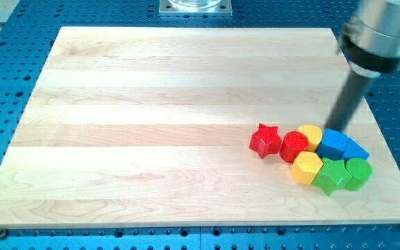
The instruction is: Separate the red blocks from the group of blocks
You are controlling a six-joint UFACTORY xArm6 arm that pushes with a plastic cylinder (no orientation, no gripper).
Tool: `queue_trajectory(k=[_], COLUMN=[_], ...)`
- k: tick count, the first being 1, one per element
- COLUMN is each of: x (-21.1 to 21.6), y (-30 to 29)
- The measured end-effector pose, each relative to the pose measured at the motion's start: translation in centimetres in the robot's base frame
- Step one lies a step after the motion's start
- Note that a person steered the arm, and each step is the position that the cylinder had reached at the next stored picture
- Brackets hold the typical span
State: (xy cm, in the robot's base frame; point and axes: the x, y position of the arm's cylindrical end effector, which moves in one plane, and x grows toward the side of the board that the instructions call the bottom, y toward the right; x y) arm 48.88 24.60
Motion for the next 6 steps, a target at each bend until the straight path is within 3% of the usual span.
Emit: queue_trajectory(k=[1, 2, 4, 5, 6], x=[3.5, 4.4, 3.9, 3.9, 1.3], y=[3.1, 1.1, -5.2, -11.4, -15.8])
